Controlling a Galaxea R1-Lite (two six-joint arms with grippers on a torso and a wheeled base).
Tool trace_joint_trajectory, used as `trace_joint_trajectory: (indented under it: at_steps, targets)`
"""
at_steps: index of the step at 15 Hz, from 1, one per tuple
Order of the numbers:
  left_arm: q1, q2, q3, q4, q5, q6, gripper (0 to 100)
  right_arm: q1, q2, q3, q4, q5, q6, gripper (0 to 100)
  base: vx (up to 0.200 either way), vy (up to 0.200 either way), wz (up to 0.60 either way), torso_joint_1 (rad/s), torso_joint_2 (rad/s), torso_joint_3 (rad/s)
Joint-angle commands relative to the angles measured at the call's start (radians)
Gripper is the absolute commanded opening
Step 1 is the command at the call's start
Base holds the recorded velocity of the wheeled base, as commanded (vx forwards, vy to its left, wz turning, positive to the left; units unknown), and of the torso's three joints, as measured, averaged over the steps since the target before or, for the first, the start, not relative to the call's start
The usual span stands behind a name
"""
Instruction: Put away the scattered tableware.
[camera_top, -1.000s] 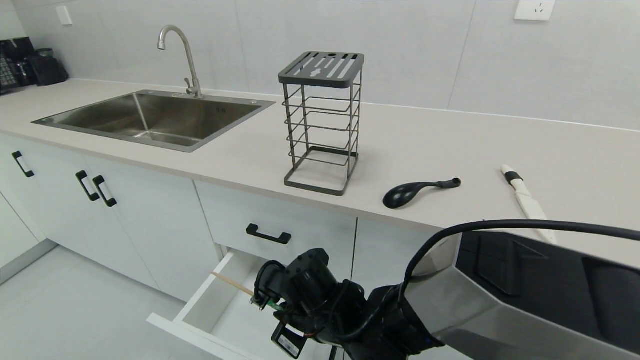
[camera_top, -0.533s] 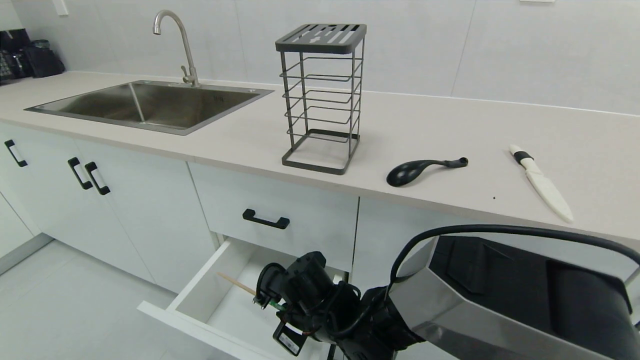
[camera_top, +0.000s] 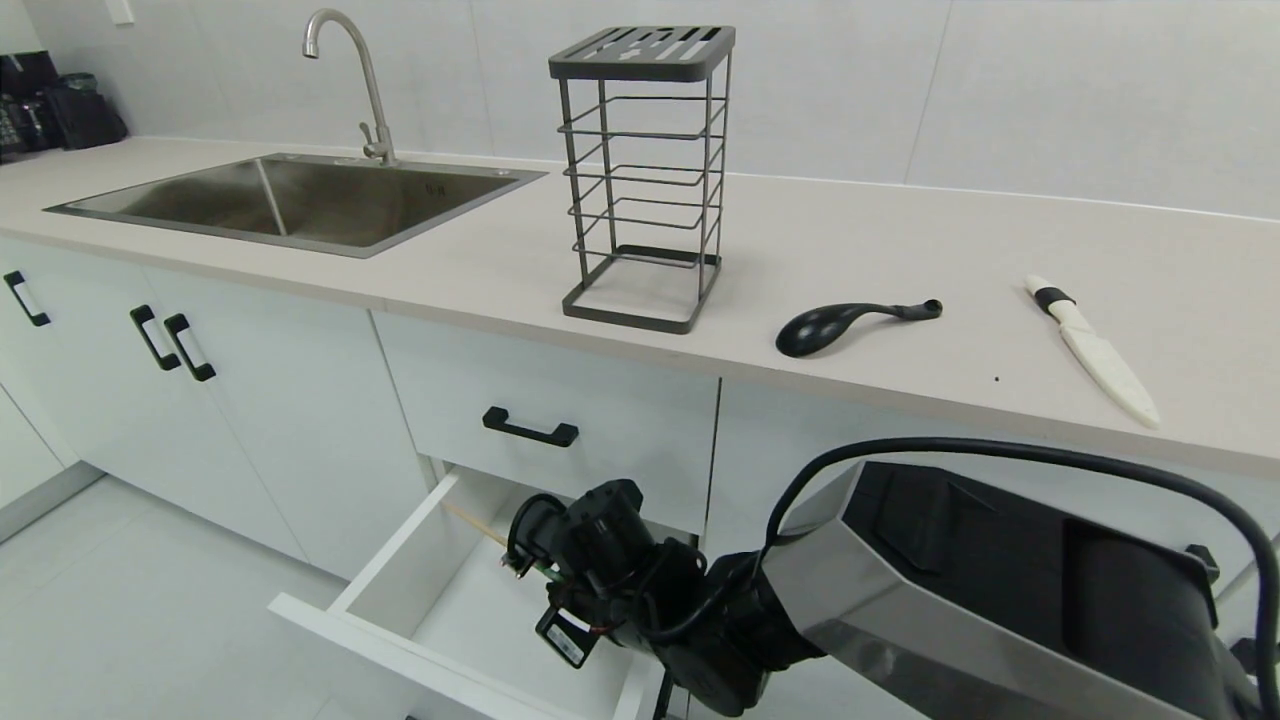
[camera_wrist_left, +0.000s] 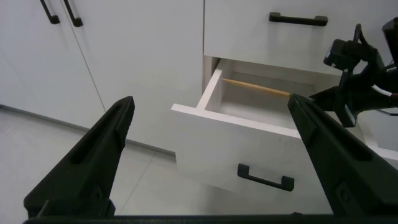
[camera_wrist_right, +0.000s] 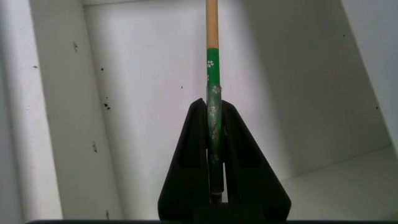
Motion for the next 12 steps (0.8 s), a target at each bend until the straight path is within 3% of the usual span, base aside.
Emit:
trace_joint_trajectory:
  at_steps: [1,12]
  targets:
    - [0.0,0.001,0.0,0.0,0.0,0.0,100,-0.003,0.021,-0.001,0.002,-0.002,0.003,0,0.0,0.0,0.0,0.0,0.0,0.0]
    - [0.0,0.001,0.0,0.0,0.0,0.0,100,-0.012,0.092,-0.027,0.005,0.003,-0.016,0,0.0,0.0,0.0,0.0,0.0,0.0]
